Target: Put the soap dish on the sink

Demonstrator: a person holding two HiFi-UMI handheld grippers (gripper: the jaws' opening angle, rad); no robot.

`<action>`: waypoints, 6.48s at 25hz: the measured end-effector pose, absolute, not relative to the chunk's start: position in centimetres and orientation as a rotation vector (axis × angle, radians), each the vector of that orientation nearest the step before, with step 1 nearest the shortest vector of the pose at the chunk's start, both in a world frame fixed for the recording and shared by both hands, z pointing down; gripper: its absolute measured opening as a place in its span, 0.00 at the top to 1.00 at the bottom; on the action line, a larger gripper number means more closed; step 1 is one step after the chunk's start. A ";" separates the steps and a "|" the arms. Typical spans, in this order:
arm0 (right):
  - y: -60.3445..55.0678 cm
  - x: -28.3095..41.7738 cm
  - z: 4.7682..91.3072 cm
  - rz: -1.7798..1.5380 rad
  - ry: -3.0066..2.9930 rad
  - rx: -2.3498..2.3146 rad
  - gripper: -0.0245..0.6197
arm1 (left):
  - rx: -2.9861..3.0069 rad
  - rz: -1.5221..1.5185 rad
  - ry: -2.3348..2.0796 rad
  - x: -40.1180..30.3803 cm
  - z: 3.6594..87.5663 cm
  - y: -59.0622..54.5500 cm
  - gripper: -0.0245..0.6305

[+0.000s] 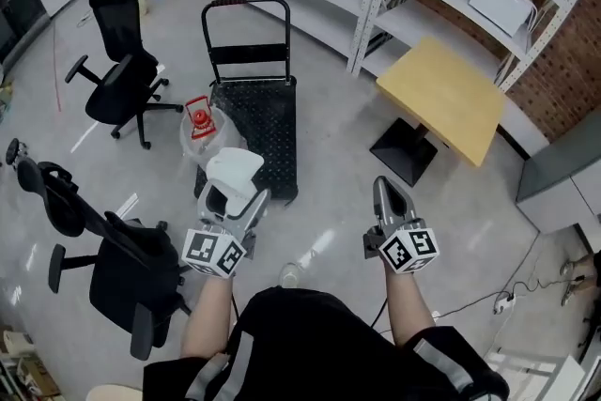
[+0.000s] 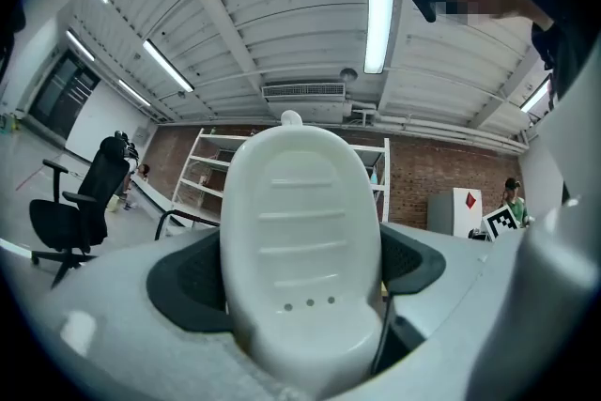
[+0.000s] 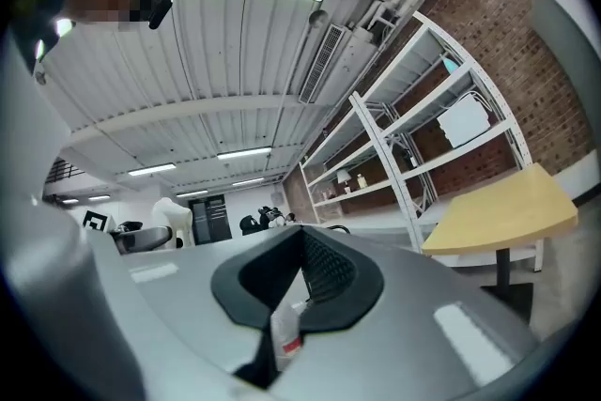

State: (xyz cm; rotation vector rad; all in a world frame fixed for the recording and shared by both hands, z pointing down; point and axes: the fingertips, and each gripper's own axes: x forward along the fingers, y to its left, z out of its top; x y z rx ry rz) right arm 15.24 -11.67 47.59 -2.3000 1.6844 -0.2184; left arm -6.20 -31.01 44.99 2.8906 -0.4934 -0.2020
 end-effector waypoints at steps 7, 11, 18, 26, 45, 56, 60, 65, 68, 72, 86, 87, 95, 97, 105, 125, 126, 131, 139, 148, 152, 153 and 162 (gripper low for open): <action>-11.8 17.7 47.2 -0.136 1.569 -2.388 0.95 | 2.895 -0.219 -0.327 -0.6 45.4 -34.2 0.27; -9.1 20.0 47.0 -0.104 1.457 -2.468 0.95 | 2.864 -0.204 -0.210 4.2 46.2 -34.5 0.27; -3.5 26.0 47.0 -0.083 1.245 -2.570 0.95 | 2.867 -0.153 -0.012 12.5 46.4 -31.4 0.27; 0.3 36.2 46.8 -0.056 1.178 -2.595 0.95 | 2.892 -0.143 0.069 23.6 45.3 -27.8 0.27; 12.0 50.5 48.1 -0.063 1.064 -2.668 0.95 | 2.890 -0.065 0.168 40.7 47.0 -17.6 0.27; 13.1 55.9 49.0 -0.061 0.938 -2.749 0.95 | 2.892 -0.025 0.306 49.8 48.4 -16.6 0.27; 13.1 58.8 48.1 -0.056 0.888 -2.782 0.95 | 2.873 -0.026 0.367 54.0 48.2 -16.9 0.27; 11.5 62.4 47.6 -0.042 0.844 -2.812 0.95 | 2.865 -0.053 0.423 58.7 47.7 -18.6 0.27; 9.8 64.3 47.7 -0.039 0.831 -2.819 0.95 | 2.864 -0.074 0.437 60.9 47.8 -20.2 0.27; 7.7 67.2 47.4 -0.034 0.810 -2.817 0.95 | 2.864 -0.050 0.452 64.0 48.2 -22.4 0.27; 6.4 70.4 48.5 -0.095 0.703 -2.849 0.95 | 2.812 0.048 0.513 68.7 50.9 -24.2 0.27; 6.5 70.6 48.5 -0.098 0.700 -2.850 0.95 | 2.810 0.056 0.517 69.0 51.1 -24.0 0.27; 6.3 73.5 50.4 -0.164 0.729 -2.847 0.95 | 2.823 0.198 0.467 71.8 54.3 -23.2 0.27; 6.5 74.4 51.5 -0.200 0.735 -2.845 0.95 | 2.823 0.253 0.460 72.5 55.5 -22.7 0.27; 7.3 78.3 57.0 -0.400 0.744 -2.823 0.95 | 2.819 0.546 0.414 75.2 61.5 -21.0 0.27; 7.7 78.6 70.8 -0.944 0.630 -2.692 0.95 | 2.714 1.234 0.290 75.8 75.5 -20.1 0.27; 7.7 78.7 71.1 -0.956 0.622 -2.679 0.95 | 2.717 1.252 0.295 76.0 75.8 -19.8 0.27; 8.2 77.9 71.4 -1.022 0.591 -2.612 0.95 | 2.746 1.419 0.334 76.0 78.4 -18.8 0.27; 8.7 77.9 71.2 -1.040 0.589 -2.642 0.95 | 2.677 1.494 0.332 76.5 80.3 -18.3 0.26; 7.4 78.9 69.1 -1.019 0.663 -2.686 0.95 | 2.758 1.415 0.330 77.5 81.0 -18.2 0.19; 7.0 79.3 67.4 -0.977 0.682 -2.719 0.95 | 2.760 1.352 0.326 78.0 79.9 -18.8 0.15; 7.1 79.4 67.1 -0.968 0.681 -2.727 0.95 | 2.763 1.322 0.320 78.1 79.2 -19.0 0.15; 5.2 80.4 62.5 -0.778 0.677 -2.752 0.95 | 2.738 0.734 0.522 77.6 66.4 -20.0 0.27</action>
